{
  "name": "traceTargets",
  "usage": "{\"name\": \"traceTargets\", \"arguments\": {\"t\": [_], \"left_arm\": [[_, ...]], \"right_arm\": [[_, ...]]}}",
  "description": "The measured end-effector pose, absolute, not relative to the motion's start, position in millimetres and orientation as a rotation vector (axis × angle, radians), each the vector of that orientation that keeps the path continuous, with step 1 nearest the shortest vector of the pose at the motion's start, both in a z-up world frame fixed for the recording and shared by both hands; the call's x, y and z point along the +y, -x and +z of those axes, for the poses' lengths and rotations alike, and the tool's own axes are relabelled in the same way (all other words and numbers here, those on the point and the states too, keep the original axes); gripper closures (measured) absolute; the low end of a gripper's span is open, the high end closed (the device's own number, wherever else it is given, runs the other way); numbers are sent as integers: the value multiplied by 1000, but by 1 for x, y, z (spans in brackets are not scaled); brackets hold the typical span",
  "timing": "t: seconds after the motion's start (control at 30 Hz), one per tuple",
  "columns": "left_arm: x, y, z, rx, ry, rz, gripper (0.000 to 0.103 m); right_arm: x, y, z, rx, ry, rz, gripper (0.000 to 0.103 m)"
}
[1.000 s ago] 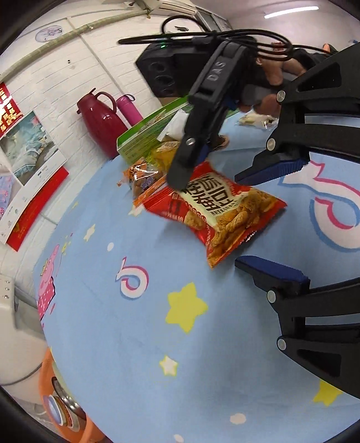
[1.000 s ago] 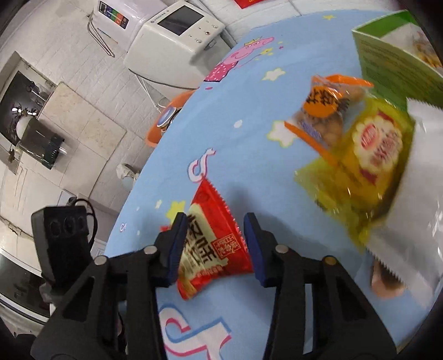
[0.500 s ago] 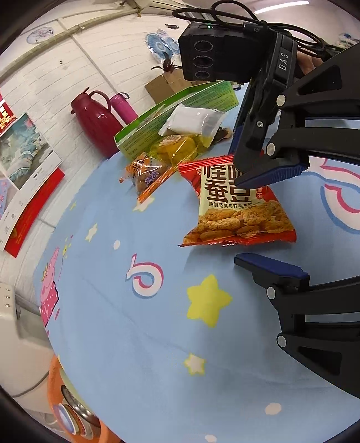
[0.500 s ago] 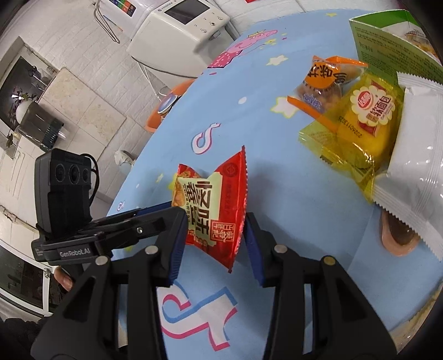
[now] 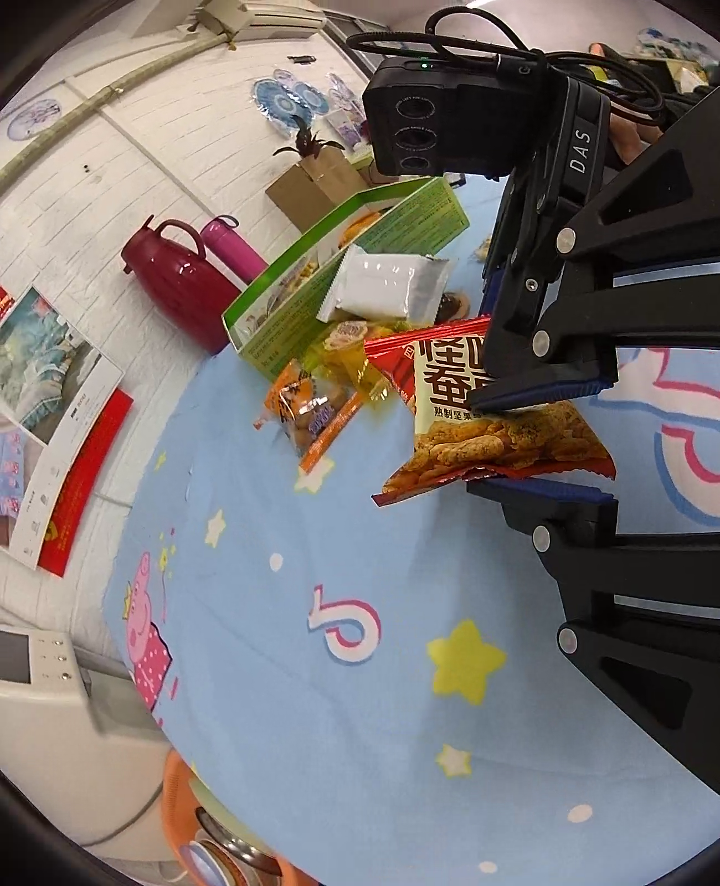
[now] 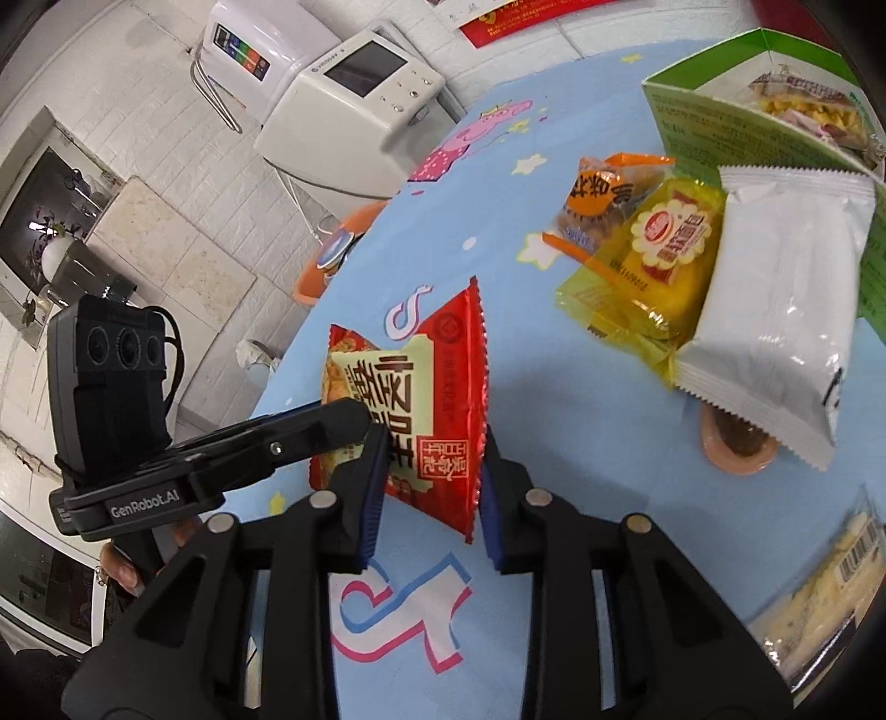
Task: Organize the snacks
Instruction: 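Carry the red bag into the green box and open both grippers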
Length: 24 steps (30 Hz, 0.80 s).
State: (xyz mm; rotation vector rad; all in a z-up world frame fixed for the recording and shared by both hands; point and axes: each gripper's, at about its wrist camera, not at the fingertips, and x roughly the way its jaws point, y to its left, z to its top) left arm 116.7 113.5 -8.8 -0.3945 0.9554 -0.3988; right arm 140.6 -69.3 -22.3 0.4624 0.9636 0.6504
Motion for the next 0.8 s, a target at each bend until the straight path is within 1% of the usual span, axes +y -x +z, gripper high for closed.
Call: {"name": "traceTargets", "arguments": {"t": [0.43, 0.8], "left_arm": [[38, -150, 55, 878, 285, -520, 80], [-38, -193, 76, 863, 235, -621, 80]], "right_arm": [[-146, -131, 25, 775, -560, 538, 71], [-226, -131, 36, 671, -659, 419, 71]]}}
